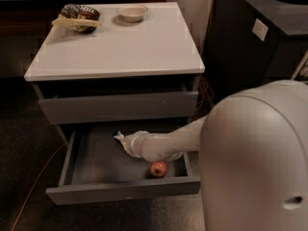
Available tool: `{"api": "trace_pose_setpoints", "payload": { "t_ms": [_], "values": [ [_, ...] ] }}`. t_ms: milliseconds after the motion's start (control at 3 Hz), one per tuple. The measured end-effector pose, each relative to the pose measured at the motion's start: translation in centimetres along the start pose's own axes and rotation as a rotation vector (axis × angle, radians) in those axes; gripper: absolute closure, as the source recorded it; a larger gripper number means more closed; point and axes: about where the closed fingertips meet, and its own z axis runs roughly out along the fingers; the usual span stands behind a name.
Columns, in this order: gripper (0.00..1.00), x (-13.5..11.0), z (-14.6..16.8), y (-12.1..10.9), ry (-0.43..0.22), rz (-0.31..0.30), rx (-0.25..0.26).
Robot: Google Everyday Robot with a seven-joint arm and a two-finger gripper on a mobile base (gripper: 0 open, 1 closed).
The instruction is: Pick rxbar blueberry from middle drawer and place on counter
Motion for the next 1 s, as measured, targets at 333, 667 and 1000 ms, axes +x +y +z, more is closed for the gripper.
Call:
{"api": "trace_pose_setpoints", "payload": {
  "t_ms": [333, 667, 1000],
  "values": [
    [1.00, -2.8, -3.2, 1.9, -0.063, -0.072, -0.039],
    [1.00, -6.0, -5.8, 3.3, -0.097, -0.141, -0.069],
    [1.00, -9.1, -8.1, 4.0, -0.112, -0.197, -0.086]
  ]
}}
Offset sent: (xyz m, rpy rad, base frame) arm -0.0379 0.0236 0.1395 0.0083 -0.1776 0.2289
